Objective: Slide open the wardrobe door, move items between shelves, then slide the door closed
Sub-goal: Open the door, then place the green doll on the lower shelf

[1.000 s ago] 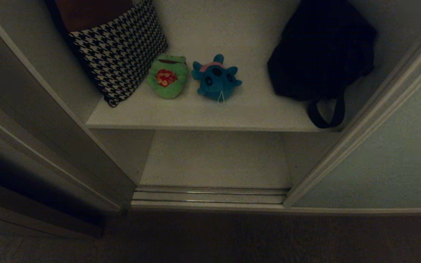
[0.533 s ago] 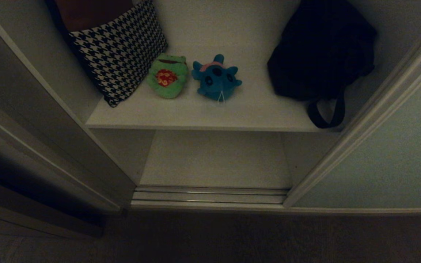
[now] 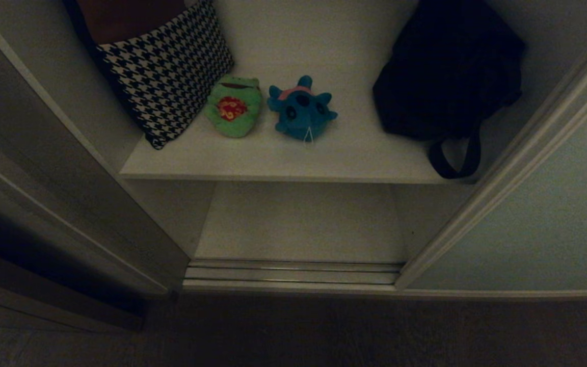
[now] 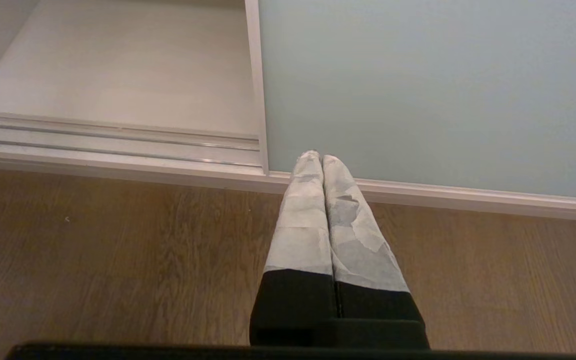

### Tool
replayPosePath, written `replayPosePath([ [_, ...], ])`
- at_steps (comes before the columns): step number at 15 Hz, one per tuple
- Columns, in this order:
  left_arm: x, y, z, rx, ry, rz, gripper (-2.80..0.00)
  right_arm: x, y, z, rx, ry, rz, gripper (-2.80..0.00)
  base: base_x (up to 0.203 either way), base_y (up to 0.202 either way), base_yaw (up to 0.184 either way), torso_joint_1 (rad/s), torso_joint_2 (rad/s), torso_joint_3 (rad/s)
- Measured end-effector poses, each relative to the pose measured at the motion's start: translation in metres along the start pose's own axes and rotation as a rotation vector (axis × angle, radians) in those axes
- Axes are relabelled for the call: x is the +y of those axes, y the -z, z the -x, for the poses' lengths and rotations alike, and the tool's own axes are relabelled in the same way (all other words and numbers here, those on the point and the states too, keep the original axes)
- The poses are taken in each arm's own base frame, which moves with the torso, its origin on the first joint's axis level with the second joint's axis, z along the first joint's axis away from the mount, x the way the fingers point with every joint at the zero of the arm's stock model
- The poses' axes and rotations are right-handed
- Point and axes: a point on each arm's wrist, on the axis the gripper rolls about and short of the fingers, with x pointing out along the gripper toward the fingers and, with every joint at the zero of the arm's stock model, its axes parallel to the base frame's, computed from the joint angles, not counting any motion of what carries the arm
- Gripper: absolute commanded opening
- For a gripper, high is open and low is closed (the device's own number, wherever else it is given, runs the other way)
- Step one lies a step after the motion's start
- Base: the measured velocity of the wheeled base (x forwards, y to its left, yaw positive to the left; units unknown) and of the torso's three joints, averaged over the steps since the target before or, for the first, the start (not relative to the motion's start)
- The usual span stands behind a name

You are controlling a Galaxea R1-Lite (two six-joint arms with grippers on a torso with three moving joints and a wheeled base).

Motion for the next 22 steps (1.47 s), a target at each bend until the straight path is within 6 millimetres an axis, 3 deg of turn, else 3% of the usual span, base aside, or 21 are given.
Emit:
replayPosePath([
  [2,0.010,-0.031,-0.055,0.040,0.038,0.035,-2.80,0.000,0.000,0.000,0.000,0.000,0.000,-2.80,0.000,0.000,0.000,0.000,0.00,0.000],
  [4,0.017,-0.046,-0.123,0.095,0.085,0.080,-2.80,0.000,0.000,0.000,0.000,-0.001,0.000,-2.80,0.000,0.000,0.000,0.000,0.00,0.000],
  [6,0.018,-0.045,-0.192,0.150,0.131,0.134,-2.80,0.000,0.000,0.000,0.000,0.000,0.000,-2.80,0.000,0.000,0.000,0.000,0.00,0.000],
  [8,0.012,-0.029,-0.257,0.213,0.169,0.184,-2.80,0.000,0.000,0.000,0.000,0.000,0.000,-2.80,0.000,0.000,0.000,0.000,0.00,0.000],
  [9,0.007,-0.017,-0.287,0.242,0.183,0.210,0.00,0.000,0.000,0.000,0.000,0.000,0.000,-2.80,0.000,0.000,0.000,0.000,0.00,0.000],
  [10,0.000,-0.002,-0.314,0.276,0.192,0.235,0.00,0.000,0.000,0.000,0.000,0.000,0.000,-2.80,0.000,0.000,0.000,0.000,0.00,0.000],
  [13,-0.020,0.043,-0.369,0.367,0.207,0.299,0.00,0.000,0.000,0.000,0.000,0.000,0.000,-2.80,0.000,0.000,0.000,0.000,0.00,0.000],
  [17,-0.034,0.083,-0.408,0.416,0.190,0.368,0.00,0.000,0.000,0.000,0.000,0.001,0.000,-2.80,0.000,0.000,0.000,0.000,0.00,0.000],
  [22,-0.040,0.109,-0.438,0.386,0.156,0.399,0.00,0.000,0.000,0.000,0.000,0.000,0.000,-2.80,0.000,0.000,0.000,0.000,0.00,0.000],
])
